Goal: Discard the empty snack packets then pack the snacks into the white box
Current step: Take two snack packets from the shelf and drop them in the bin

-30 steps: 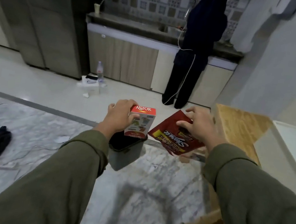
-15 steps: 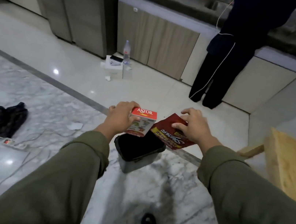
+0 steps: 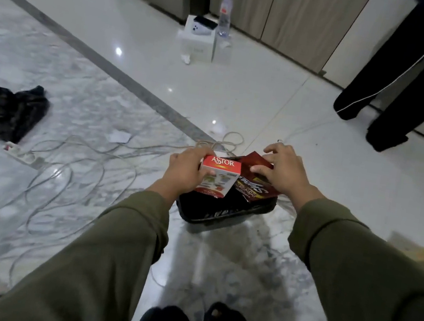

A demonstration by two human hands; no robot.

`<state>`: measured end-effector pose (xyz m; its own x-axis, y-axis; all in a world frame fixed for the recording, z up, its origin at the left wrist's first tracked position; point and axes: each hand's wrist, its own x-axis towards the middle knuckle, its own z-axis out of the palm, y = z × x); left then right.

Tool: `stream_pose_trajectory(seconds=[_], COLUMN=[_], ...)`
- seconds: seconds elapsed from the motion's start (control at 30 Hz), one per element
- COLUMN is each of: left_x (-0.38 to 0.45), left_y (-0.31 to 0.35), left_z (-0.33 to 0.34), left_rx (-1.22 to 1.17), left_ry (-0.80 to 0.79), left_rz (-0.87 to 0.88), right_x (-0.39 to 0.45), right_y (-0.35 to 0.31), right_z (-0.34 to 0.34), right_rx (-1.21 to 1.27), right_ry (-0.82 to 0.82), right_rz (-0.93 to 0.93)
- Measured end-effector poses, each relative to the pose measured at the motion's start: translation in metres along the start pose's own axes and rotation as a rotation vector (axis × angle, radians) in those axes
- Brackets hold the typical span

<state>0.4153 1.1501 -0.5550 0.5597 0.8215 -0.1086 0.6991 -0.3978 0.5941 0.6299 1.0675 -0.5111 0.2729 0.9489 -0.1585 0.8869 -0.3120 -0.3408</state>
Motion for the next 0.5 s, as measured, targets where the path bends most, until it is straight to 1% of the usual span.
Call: stream_pose_trajectory(seconds=[0.13, 0.27, 0.37, 0.5], left_x=[0.026, 0.041, 0.043, 0.04], left_y=[-0.036, -0.05, -0.039, 0.007], left_z=[0.05, 0.071, 0.06, 0.012], left_rx=[0.029, 0.079, 0.116, 0.156], left_ry=[-0.001, -0.05, -0.083, -0.173], left_rz=[-0.004, -0.046, -0.067, -0.072], right_x=[0.034, 0.047, 0.041, 0.024], right_y=[0.027, 0.039, 0.037, 0.022], right_z=[0.056, 0.082, 0.073, 0.017], right_rx=[-0.018, 0.002, 0.013, -0.01], right_ry=[-0.036, -0.088, -0.128, -0.189], right_rz=[-0.014, -0.039, -0.01, 0.051])
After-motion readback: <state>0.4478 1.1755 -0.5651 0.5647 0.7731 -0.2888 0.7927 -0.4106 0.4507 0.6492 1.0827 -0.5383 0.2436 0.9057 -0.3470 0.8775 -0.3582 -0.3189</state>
